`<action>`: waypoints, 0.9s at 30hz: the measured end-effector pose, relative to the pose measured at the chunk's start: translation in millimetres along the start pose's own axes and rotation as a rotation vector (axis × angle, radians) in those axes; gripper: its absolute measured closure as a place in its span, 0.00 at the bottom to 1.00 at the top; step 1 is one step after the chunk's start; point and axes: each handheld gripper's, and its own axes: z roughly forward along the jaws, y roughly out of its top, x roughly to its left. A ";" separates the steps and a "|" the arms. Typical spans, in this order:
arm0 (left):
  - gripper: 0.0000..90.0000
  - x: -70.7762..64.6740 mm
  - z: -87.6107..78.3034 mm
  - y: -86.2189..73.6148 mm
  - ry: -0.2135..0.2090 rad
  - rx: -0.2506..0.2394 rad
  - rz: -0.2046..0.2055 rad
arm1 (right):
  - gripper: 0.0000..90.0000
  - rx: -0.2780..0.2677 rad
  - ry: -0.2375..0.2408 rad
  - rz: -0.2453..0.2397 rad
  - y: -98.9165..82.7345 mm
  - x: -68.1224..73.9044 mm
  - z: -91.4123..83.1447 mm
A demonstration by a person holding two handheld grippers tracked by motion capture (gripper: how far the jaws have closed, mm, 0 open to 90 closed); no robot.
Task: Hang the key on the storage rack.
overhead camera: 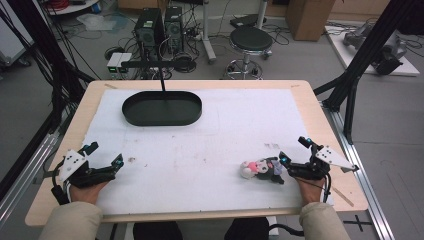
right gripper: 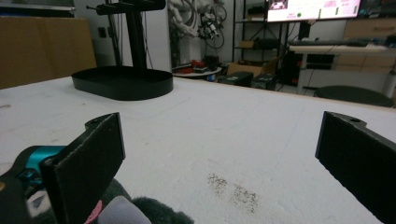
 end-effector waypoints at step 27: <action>0.02 -0.1 0.0 -0.1 0.007 0.000 -0.005 | 0.01 0.393 0.481 -0.311 101.7 7.4 35.7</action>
